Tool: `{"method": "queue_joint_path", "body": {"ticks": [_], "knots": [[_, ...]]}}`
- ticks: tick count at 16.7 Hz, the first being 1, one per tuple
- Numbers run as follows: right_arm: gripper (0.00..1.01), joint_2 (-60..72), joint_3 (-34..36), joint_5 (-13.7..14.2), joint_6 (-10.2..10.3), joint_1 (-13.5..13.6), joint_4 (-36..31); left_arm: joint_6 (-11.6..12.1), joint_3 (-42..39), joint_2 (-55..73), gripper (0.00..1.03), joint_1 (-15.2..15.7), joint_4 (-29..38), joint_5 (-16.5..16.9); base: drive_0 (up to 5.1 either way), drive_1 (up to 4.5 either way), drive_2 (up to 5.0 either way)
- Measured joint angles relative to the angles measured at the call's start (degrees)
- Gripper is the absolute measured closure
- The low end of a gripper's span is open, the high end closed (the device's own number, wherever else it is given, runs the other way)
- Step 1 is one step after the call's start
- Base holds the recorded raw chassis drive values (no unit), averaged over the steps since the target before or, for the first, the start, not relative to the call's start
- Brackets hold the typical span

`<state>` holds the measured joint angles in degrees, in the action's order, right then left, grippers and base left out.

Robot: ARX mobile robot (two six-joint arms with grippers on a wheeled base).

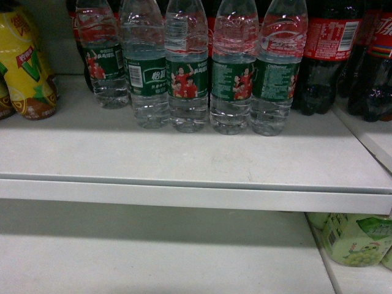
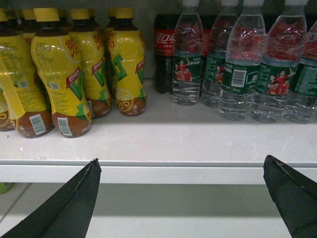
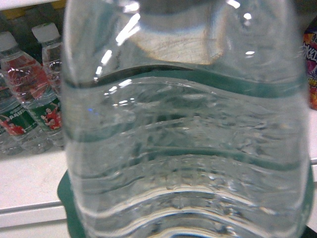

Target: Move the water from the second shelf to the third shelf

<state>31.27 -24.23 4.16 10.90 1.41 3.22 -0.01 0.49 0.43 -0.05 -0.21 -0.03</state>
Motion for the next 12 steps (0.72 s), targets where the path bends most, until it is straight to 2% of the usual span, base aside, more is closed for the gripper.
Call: {"method": "queue_joint_path", "body": {"ticks": [12], "knots": [[0.58,0.0,0.0,0.0,0.0,0.0,0.4,0.0,0.0,0.0,0.05,0.0,-0.1,0.0,0.0,0.0,0.0]]}}
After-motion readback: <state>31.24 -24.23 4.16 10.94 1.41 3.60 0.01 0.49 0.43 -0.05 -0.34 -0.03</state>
